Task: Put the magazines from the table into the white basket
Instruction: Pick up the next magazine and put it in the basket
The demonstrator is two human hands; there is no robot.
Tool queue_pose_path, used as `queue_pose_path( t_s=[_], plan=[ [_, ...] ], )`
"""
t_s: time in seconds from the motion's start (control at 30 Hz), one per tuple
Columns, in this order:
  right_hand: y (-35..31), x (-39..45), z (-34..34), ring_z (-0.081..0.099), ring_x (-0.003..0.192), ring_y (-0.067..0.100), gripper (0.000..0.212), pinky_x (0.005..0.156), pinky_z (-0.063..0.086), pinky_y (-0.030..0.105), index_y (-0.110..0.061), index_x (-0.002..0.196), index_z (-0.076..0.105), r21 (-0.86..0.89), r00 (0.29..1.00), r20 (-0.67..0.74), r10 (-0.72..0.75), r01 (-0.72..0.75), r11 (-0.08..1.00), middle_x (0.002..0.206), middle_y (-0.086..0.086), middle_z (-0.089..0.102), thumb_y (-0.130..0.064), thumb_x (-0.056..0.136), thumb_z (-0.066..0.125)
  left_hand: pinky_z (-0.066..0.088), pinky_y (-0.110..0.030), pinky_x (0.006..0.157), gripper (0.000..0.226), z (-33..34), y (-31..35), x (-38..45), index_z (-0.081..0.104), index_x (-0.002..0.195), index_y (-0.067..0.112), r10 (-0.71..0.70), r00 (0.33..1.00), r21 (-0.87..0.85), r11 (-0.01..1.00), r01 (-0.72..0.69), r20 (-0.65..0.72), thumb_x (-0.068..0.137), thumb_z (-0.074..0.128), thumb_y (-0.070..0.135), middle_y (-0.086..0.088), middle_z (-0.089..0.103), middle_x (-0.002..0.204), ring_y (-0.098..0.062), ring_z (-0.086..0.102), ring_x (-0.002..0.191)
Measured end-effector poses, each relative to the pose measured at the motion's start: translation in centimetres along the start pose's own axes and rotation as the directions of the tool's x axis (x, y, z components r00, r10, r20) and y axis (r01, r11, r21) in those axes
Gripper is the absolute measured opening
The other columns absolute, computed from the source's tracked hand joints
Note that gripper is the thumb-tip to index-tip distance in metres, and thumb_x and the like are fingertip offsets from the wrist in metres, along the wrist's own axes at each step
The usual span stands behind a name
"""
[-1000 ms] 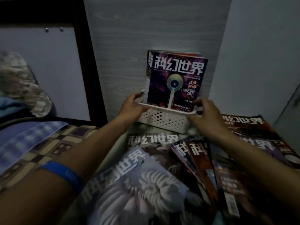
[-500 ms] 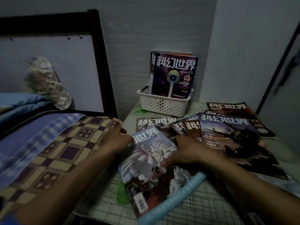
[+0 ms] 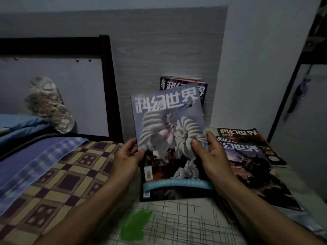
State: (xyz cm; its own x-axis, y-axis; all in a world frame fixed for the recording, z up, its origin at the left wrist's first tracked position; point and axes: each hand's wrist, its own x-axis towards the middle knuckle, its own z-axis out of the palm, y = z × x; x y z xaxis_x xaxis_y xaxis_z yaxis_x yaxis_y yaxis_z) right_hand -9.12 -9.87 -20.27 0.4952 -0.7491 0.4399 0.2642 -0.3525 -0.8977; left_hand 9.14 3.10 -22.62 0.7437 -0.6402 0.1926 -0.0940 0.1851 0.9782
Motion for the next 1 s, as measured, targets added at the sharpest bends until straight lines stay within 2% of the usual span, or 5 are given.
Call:
queue_pose_path(
  t_s=[0.27,0.43,0.67,0.8,1.0],
  plan=[
    [2.5,-0.8,-1.0,0.06,0.108,-0.006,0.028,0.086,0.046,0.015,-0.037,0.113,0.058,-0.322,0.991,0.127,0.053,-0.01,0.947,0.116,-0.02,0.066,-0.014,0.097,0.057,0.054,-0.014,0.072,0.033,0.0,-1.8,0.8,0.054,0.132,0.015,0.166,0.986,0.173,0.971,-0.166,0.016,0.1,0.051,0.011,0.004,0.069,0.116,-0.007,0.066,0.105],
    [2.1,0.7,-1.5,0.064,0.094,0.023,0.017,0.072,0.049,0.036,-0.021,0.11,0.058,-0.723,0.987,0.135,-0.084,0.156,0.673,0.103,0.004,0.071,-0.028,0.095,0.057,0.051,-0.008,0.066,0.026,0.6,-2.5,2.2,0.06,0.119,0.028,0.22,0.975,0.172,0.961,-0.215,-0.011,0.099,0.053,0.013,0.012,0.071,0.105,0.006,0.066,0.093],
    [-2.5,11.7,-1.5,0.064,0.066,0.011,0.009,0.057,0.05,0.034,-0.039,0.092,0.047,-0.601,0.937,-0.073,-0.341,0.231,0.765,0.076,-0.013,0.066,-0.038,0.094,0.056,0.05,-0.01,0.067,0.014,5.6,5.6,13.5,0.059,0.099,0.022,0.41,0.905,0.176,0.905,-0.388,-0.115,0.094,0.06,0.009,0.01,0.065,0.088,0.014,0.062,0.075],
    [-0.2,18.5,-2.3,0.065,0.074,0.022,0.012,0.061,0.051,0.035,-0.026,0.091,0.056,-0.621,0.948,-0.126,-0.292,0.154,0.768,0.079,-0.006,0.065,-0.037,0.091,0.062,0.058,-0.035,0.082,0.018,8.3,6.4,20.9,0.067,0.103,0.026,0.402,0.902,0.237,0.902,-0.36,-0.157,0.091,0.066,0.014,0.002,0.071,0.096,-0.013,0.069,0.089],
    [7.8,21.9,-3.0,0.06,0.068,0.026,0.02,0.056,0.038,0.029,-0.02,0.078,0.054,-0.796,0.949,-0.101,-0.299,0.103,0.597,0.072,0.0,0.059,-0.032,0.09,0.066,0.057,-0.044,0.088,0.022,11.1,-1.4,26.0,0.071,0.109,0.018,0.334,0.927,0.452,0.863,-0.228,-0.169,0.088,0.069,0.018,-0.003,0.075,0.102,-0.02,0.069,0.092]
  ],
)
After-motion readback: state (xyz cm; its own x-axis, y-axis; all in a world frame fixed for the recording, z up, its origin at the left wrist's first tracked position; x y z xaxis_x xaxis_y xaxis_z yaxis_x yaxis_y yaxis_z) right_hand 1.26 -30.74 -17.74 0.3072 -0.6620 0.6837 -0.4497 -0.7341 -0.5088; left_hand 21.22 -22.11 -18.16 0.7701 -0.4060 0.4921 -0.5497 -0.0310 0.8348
